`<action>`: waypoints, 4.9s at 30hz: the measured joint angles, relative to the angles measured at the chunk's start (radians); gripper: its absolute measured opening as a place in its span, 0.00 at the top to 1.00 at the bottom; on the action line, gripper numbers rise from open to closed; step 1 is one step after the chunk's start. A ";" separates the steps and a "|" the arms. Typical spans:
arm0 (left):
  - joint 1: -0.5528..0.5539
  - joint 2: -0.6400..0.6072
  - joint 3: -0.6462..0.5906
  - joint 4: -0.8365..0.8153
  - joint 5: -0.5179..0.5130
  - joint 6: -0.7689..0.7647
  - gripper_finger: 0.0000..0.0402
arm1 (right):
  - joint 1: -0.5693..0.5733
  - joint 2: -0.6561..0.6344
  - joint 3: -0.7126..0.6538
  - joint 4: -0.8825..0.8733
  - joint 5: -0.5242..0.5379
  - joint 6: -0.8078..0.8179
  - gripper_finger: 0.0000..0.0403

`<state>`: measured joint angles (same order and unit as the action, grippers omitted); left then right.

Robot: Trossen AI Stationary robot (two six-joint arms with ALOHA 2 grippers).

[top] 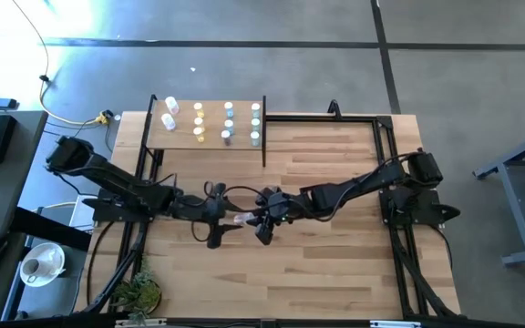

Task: Pick and place medicine bottles onto shelf by color
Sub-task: Put the white pill bottle on the shelf aligned with the other white pill bottles

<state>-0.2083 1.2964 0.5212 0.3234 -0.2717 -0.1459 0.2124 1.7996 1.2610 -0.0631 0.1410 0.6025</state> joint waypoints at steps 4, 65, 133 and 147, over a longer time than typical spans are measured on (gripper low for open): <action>0.011 0.039 0.035 -0.017 0.001 0.000 0.46 | 0.008 0.000 0.000 -0.003 0.001 0.000 0.69; 0.012 -0.135 0.048 -0.024 -0.443 0.064 0.67 | 0.010 -0.376 0.000 -0.237 0.023 -0.080 0.51; 0.174 -0.719 -0.141 -0.834 -1.299 -0.651 0.67 | 0.103 -0.385 0.000 -0.419 0.237 -0.053 0.51; 0.162 -0.692 -0.141 -0.930 -1.283 -0.665 0.67 | 0.102 -0.385 0.000 -0.419 0.238 -0.053 0.51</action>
<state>-0.0467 0.6041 0.3801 -0.6067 -1.5543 -0.8112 0.3145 1.4143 1.2610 -0.4824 0.3786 0.5494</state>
